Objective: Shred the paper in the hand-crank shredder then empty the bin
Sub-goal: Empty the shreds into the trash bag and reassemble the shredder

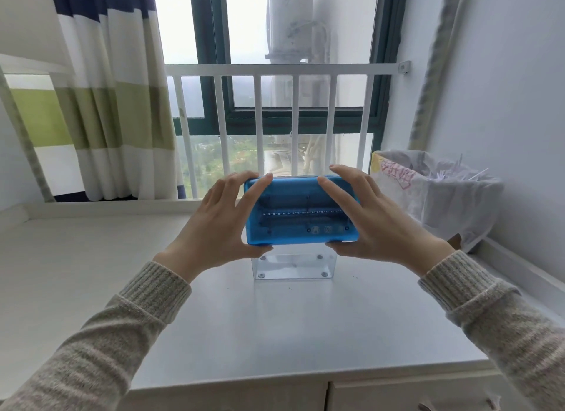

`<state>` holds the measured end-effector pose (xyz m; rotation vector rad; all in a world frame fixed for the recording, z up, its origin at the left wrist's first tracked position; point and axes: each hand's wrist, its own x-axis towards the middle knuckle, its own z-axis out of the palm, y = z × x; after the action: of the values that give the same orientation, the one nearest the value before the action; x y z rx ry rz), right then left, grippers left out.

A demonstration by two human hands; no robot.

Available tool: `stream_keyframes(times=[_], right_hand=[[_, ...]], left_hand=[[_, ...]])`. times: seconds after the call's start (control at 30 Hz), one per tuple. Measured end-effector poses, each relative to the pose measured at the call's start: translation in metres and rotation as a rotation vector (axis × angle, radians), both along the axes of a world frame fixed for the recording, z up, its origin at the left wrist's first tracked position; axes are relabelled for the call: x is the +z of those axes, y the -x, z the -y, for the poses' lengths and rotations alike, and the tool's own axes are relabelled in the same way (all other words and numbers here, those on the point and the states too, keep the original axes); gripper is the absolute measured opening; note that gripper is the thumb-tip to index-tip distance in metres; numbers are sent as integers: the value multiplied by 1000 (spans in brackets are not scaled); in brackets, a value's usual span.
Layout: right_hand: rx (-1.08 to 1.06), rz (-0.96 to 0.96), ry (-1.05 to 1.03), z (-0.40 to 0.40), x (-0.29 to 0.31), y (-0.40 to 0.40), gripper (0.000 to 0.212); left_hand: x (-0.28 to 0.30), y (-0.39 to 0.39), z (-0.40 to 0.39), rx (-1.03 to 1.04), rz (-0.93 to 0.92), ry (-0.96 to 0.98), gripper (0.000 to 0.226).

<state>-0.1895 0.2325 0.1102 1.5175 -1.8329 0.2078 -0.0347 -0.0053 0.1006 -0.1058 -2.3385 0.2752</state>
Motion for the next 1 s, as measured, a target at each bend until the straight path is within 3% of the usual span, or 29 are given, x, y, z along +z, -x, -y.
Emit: stream_keyframes(times=[0.23,0.67,1.0], right_hand=[[70,143,-37,6,4,15,100],[51,671,-202,28,18,47,96],[56,978,-318,46,27,67,86]], left_hand=[[12,8,8,7,163,-124,115],[33,33,29,-44,522,-475,99],[26,46,38,-79,596,-642,87]])
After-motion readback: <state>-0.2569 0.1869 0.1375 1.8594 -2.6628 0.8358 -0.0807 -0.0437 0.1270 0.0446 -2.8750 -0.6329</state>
